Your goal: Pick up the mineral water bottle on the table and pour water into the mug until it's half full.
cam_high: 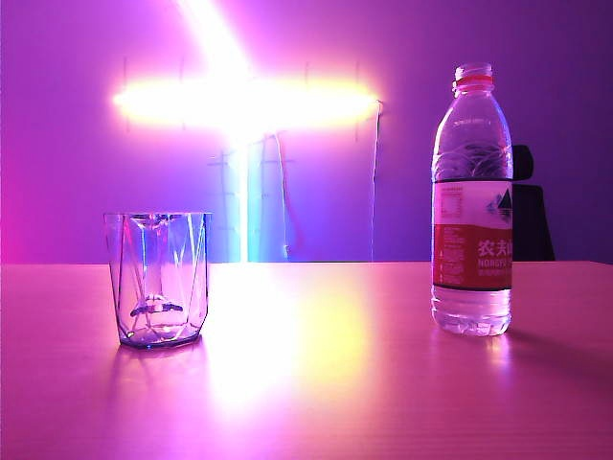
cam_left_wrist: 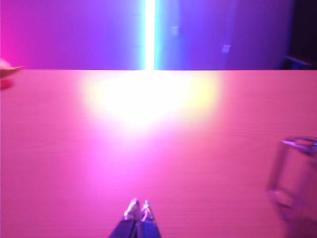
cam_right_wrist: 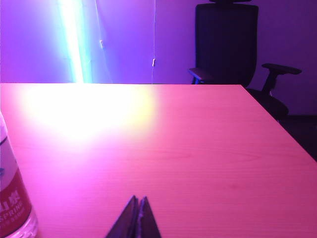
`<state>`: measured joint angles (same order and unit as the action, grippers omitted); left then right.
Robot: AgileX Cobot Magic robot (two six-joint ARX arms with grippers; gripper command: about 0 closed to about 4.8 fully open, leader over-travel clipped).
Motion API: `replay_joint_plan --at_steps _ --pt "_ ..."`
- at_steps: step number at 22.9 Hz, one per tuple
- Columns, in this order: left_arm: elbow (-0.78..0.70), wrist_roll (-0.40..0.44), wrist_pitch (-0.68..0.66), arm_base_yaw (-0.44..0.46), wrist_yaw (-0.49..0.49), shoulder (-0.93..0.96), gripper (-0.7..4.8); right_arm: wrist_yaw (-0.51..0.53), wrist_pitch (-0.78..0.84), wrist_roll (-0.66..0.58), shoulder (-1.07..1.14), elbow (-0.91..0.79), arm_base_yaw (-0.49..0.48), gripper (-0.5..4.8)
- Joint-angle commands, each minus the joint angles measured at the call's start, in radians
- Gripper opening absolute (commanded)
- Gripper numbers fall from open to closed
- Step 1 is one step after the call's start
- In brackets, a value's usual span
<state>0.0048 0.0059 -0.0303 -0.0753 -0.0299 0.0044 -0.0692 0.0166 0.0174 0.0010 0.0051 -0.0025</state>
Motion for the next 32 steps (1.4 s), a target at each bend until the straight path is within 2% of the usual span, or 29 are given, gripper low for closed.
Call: replay_joint_plan --at_steps 1,3,5,9,11,13,17,18,19,20,21,22,23,24,25,27,30,32 --pt "0.004 -0.003 0.009 -0.115 0.0 0.002 -0.02 0.001 0.015 -0.083 -0.002 -0.005 0.0 -0.01" --pt "0.004 -0.003 0.009 -0.216 0.0 0.002 -0.02 0.002 0.018 -0.126 -0.002 -0.005 0.0 -0.01" --pt "0.004 -0.003 0.009 -0.402 0.0 0.002 -0.02 0.038 0.02 -0.183 -0.002 -0.004 0.001 0.0" --pt "0.004 -0.003 0.009 -0.573 0.008 0.002 -0.02 0.156 0.019 -0.227 -0.001 -0.001 0.001 -0.01" --pt "0.004 -0.003 0.009 -0.629 0.009 0.002 -0.02 0.237 0.018 -0.231 0.002 0.0 0.002 0.0" --pt "0.004 -0.003 0.009 -0.635 0.01 0.002 -0.02 0.3 0.016 -0.237 0.002 0.003 0.003 0.0" --pt "0.004 -0.003 0.009 -0.635 0.008 0.002 -0.02 0.325 -0.04 -0.25 0.02 0.027 0.034 0.03" --pt "0.004 -0.003 0.009 -0.635 0.008 0.002 -0.02 0.338 -0.035 -0.249 0.036 0.035 0.053 0.35" --pt "0.004 -0.003 0.009 -0.635 0.008 0.002 -0.02 0.335 -0.026 -0.248 0.067 0.049 0.09 1.13" --pt "0.004 -0.003 0.009 -0.635 0.008 0.002 -0.02 0.327 -0.018 -0.241 0.086 0.054 0.111 1.49" --pt "0.004 -0.003 0.009 -0.635 0.008 0.002 -0.02 0.286 -0.004 -0.193 0.142 0.063 0.163 2.29" --pt "0.004 -0.003 0.009 -0.635 0.008 0.002 -0.02 0.263 0.016 -0.167 0.181 0.064 0.193 2.87" --pt "0.004 -0.003 0.009 -0.635 0.008 0.002 -0.02 0.2 0.071 -0.138 0.264 0.064 0.249 4.12" --pt "0.004 -0.003 0.009 -0.635 0.008 0.002 -0.02 0.167 0.105 -0.136 0.305 0.063 0.273 4.58" --pt "0.004 -0.003 0.009 -0.635 0.008 0.002 -0.02 0.105 0.174 -0.136 0.383 0.063 0.309 4.79" --pt "0.004 -0.003 0.009 -0.635 0.008 0.002 -0.02 0.055 0.344 -0.121 0.558 0.063 0.342 4.79" --pt "0.004 -0.003 0.009 -0.635 0.008 0.002 -0.02 0.1 0.612 -0.121 0.803 0.064 0.342 4.79" --pt "0.004 -0.003 0.009 -0.635 0.008 0.002 -0.02 0.121 0.86 -0.121 1.019 0.066 0.342 4.79"
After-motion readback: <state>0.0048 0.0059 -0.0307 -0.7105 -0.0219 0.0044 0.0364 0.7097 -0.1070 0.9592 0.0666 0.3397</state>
